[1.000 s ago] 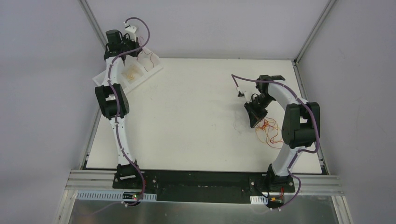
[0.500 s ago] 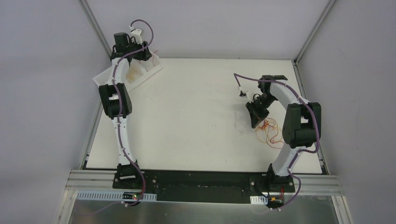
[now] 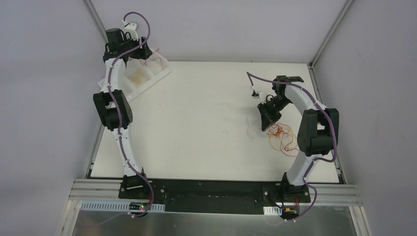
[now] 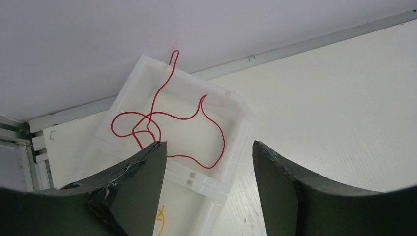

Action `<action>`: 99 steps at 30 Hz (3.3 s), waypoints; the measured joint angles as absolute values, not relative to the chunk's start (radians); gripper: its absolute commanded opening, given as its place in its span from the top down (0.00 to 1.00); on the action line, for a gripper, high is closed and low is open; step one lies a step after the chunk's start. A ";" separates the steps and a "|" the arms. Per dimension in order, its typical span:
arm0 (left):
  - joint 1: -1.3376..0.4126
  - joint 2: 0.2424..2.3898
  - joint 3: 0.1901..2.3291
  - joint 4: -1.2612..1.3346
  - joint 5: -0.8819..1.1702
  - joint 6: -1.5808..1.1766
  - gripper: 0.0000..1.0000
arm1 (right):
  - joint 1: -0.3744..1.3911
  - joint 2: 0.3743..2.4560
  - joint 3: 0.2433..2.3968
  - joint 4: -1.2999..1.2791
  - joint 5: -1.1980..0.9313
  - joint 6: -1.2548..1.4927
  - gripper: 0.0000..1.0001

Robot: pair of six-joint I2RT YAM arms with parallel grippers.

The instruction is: Untangle the cables

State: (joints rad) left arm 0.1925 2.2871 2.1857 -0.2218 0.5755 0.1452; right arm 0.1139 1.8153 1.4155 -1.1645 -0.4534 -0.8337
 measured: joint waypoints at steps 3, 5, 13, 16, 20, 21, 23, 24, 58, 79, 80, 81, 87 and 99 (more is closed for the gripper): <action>0.199 2.285 2.204 -0.228 0.586 0.143 0.39 | 0.116 1.815 1.415 -1.165 -0.458 -0.828 1.00; 0.198 2.305 2.242 -0.238 0.590 0.144 0.39 | 0.117 1.815 1.415 -1.165 -0.459 -0.826 1.00; 0.169 2.469 2.416 -0.241 0.528 0.246 0.36 | 0.118 1.815 1.415 -1.168 -0.458 -0.814 1.00; 0.157 2.550 2.462 -0.245 0.464 0.335 0.37 | 0.118 1.815 1.415 -1.167 -0.458 -0.801 1.00; 0.149 2.626 2.483 -0.250 0.386 0.445 0.50 | 0.118 1.815 1.415 -1.165 -0.458 -0.785 1.00; 0.150 2.639 2.483 -0.252 0.373 0.467 0.57 | 0.118 1.815 1.415 -1.165 -0.458 -0.782 1.00; 0.151 2.656 2.483 -0.248 0.355 0.502 0.87 | 0.119 1.815 1.415 -1.165 -0.457 -0.775 1.00; 0.151 2.658 2.483 -0.243 0.353 0.511 1.00 | 0.119 1.815 1.415 -1.165 -0.457 -0.772 1.00; 0.202 2.495 2.410 -0.179 0.438 0.491 0.50 | 0.120 1.823 1.403 -1.164 -0.450 -0.767 1.00; 0.151 2.772 2.530 0.031 0.340 0.826 0.64 | 0.126 1.825 1.404 -1.182 -0.424 -0.741 1.00; 0.151 2.777 2.536 0.041 0.340 0.830 0.71 | 0.127 1.825 1.404 -1.183 -0.423 -0.740 1.00; 0.151 2.784 2.544 0.047 0.340 0.833 0.76 | 0.128 1.825 1.404 -1.184 -0.423 -0.740 1.00; 0.152 2.811 2.573 0.053 0.358 0.828 1.00 | 0.133 1.826 1.404 -1.184 -0.421 -0.739 1.00; 0.173 2.708 2.481 -0.022 0.586 0.632 1.00 | 0.134 1.826 1.404 -1.183 -0.408 -0.740 1.00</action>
State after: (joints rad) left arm 0.1734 2.7079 2.4805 -0.0223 0.5858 0.6319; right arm 0.1337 1.8256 1.4040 -1.1828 -0.4076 -0.7399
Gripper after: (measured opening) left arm 0.007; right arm 0.009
